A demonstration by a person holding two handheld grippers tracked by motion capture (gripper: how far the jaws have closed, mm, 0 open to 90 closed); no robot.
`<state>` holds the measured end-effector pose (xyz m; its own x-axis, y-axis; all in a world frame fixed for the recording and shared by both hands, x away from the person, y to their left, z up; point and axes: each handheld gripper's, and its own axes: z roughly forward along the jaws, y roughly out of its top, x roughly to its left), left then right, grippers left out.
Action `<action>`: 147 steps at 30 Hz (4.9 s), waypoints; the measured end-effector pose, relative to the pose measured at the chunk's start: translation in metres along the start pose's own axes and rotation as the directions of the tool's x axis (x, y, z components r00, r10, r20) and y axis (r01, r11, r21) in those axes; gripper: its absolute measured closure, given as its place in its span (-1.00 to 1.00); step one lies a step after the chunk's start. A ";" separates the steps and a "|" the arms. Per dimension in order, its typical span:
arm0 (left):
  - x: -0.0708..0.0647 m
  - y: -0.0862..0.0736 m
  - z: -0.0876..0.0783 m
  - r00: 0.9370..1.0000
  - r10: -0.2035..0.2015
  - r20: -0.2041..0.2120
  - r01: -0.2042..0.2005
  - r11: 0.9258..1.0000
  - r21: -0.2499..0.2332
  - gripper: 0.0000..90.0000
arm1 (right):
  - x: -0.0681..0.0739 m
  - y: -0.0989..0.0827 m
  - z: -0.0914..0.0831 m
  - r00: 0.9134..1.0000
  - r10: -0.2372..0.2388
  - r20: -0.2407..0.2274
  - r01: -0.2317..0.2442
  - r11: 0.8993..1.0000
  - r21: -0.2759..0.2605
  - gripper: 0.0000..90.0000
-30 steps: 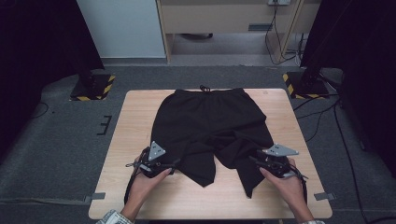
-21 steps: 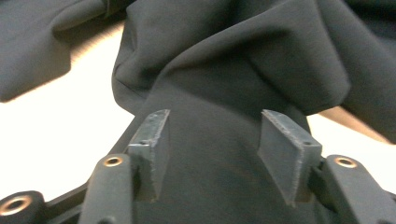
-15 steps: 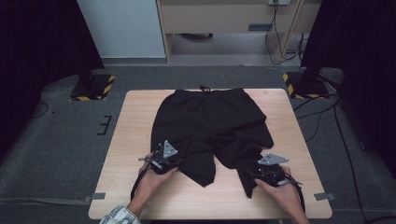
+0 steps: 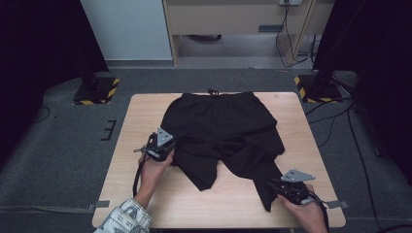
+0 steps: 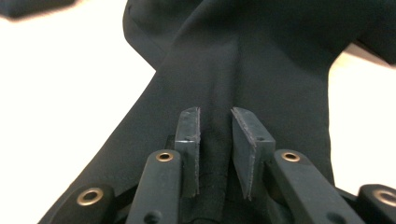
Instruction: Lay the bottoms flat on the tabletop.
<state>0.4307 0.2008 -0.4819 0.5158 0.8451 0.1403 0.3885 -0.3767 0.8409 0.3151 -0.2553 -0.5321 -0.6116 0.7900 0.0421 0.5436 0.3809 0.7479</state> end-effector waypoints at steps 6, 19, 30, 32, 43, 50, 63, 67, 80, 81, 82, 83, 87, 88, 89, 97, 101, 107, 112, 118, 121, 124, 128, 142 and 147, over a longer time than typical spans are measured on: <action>0.013 -0.009 0.045 0.999 -0.025 0.024 0.021 0.990 0.140 0.81 | -0.004 -0.019 -0.022 0.997 0.053 0.058 -0.053 0.999 -0.005 0.66; 0.001 -0.005 0.052 0.997 -0.046 0.059 0.037 0.988 0.151 0.16 | 0.000 -0.012 -0.035 0.991 0.056 0.121 -0.048 0.997 -0.066 0.46; -0.025 -0.014 0.002 0.998 0.001 0.071 -0.006 0.997 0.078 -0.15 | 0.014 0.021 -0.002 0.999 -0.020 0.040 0.023 0.995 -0.092 0.21; -0.030 -0.018 -0.009 0.997 -0.002 0.075 -0.004 0.997 0.078 -0.18 | 0.019 0.031 0.012 0.999 -0.053 0.010 0.053 0.995 -0.087 0.14; -0.071 -0.049 -0.056 0.990 -0.022 0.139 0.009 0.996 0.091 -0.42 | 0.026 0.069 0.076 0.991 -0.112 -0.071 0.114 0.993 0.030 0.04; -0.085 -0.056 -0.059 0.992 0.026 0.122 -0.040 0.993 0.115 -0.51 | 0.025 0.082 0.088 0.988 -0.135 -0.070 0.138 0.990 0.033 0.99; -0.090 -0.027 -0.021 0.982 0.086 0.170 -0.099 0.993 0.069 -0.51 | 0.021 0.054 0.042 0.989 -0.122 -0.078 0.121 0.992 -0.024 0.98; -0.097 -0.013 -0.001 0.972 0.111 0.206 -0.127 0.990 0.063 -0.51 | 0.016 0.037 0.015 0.995 -0.076 -0.060 0.074 0.997 -0.033 0.92; -0.098 -0.004 0.044 0.956 0.134 0.262 -0.189 0.962 0.197 0.17 | 0.001 0.005 -0.017 0.991 0.045 0.124 -0.040 0.998 -0.043 -0.01; -0.097 -0.005 0.041 0.956 0.140 0.256 -0.196 0.959 0.206 0.29 | -0.001 0.004 -0.016 0.990 0.048 0.131 -0.043 0.998 -0.039 -0.03; -0.096 -0.005 0.040 0.955 0.139 0.262 -0.196 0.959 0.207 0.42 | -0.004 0.004 -0.014 0.989 0.052 0.141 -0.047 0.998 -0.041 -0.05; -0.093 -0.007 0.038 0.955 0.133 0.266 -0.193 0.958 0.212 0.46 | -0.006 0.004 -0.013 0.988 0.055 0.146 -0.050 0.998 -0.042 -0.07; -0.088 -0.014 0.026 0.956 0.135 0.261 -0.196 0.955 0.222 0.63 | -0.014 0.010 -0.007 0.983 0.068 0.168 -0.059 0.997 -0.054 -0.12; -0.085 -0.020 0.018 0.958 0.130 0.255 -0.191 0.955 0.229 0.65 | -0.019 0.017 0.001 0.980 0.072 0.187 -0.063 0.997 -0.051 -0.18; -0.085 -0.020 0.018 0.958 0.130 0.255 -0.191 0.955 0.229 0.66 | -0.019 0.017 0.001 0.980 0.072 0.187 -0.063 0.997 -0.051 -0.18; -0.062 -0.052 -0.031 0.984 0.070 0.162 -0.110 0.961 0.255 0.58 | -0.028 0.051 0.048 0.986 0.038 0.161 -0.040 0.999 0.009 0.14; -0.058 -0.059 -0.047 0.990 0.063 0.123 -0.089 0.971 0.220 0.30 | -0.028 0.061 0.061 0.988 0.025 0.155 -0.030 0.999 0.033 0.17; -0.055 -0.057 -0.064 0.996 0.037 0.080 -0.046 0.992 0.118 -0.01 | -0.027 0.070 0.071 0.990 0.037 0.136 -0.043 0.998 0.043 0.17; -0.057 -0.052 -0.060 0.995 0.048 0.084 -0.056 0.994 0.089 -0.09 | -0.026 0.066 0.066 0.989 0.048 0.140 -0.055 0.997 0.048 0.14; -0.060 -0.039 -0.043 0.994 0.049 0.100 -0.055 0.997 0.057 -0.09 | -0.023 0.054 0.055 0.990 0.052 0.130 -0.057 0.998 0.032 0.45; -0.063 -0.031 -0.029 0.991 0.054 0.125 -0.064 0.996 0.070 -0.10 | -0.021 0.043 0.043 0.992 0.053 0.115 -0.057 0.998 0.035 0.65; -0.069 -0.021 -0.016 0.985 0.066 0.160 -0.075 0.996 0.053 -0.09 | -0.019 0.032 0.029 0.990 0.074 0.118 -0.079 0.996 0.037 0.68; -0.080 -0.009 0.003 0.975 0.098 0.200 -0.110 0.993 0.051 -0.09 | -0.016 0.017 0.011 0.989 0.086 0.122 -0.091 0.995 0.040 0.68; -0.111 0.016 0.056 0.929 0.177 0.326 -0.188 0.982 0.004 -0.26 | -0.011 -0.012 -0.040 0.977 0.147 0.153 -0.140 0.989 -0.051 0.19; -0.112 0.011 0.074 0.917 0.185 0.352 -0.224 0.972 0.072 -0.31 | -0.029 -0.002 -0.037 0.967 0.192 0.167 -0.173 0.978 -0.119 0.17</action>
<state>0.4338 0.0737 -0.5266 0.8141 0.5721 0.0999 0.3176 -0.5826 0.7481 0.3110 -0.2969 -0.5102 -0.3912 0.9174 0.0734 0.5688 0.1783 0.8029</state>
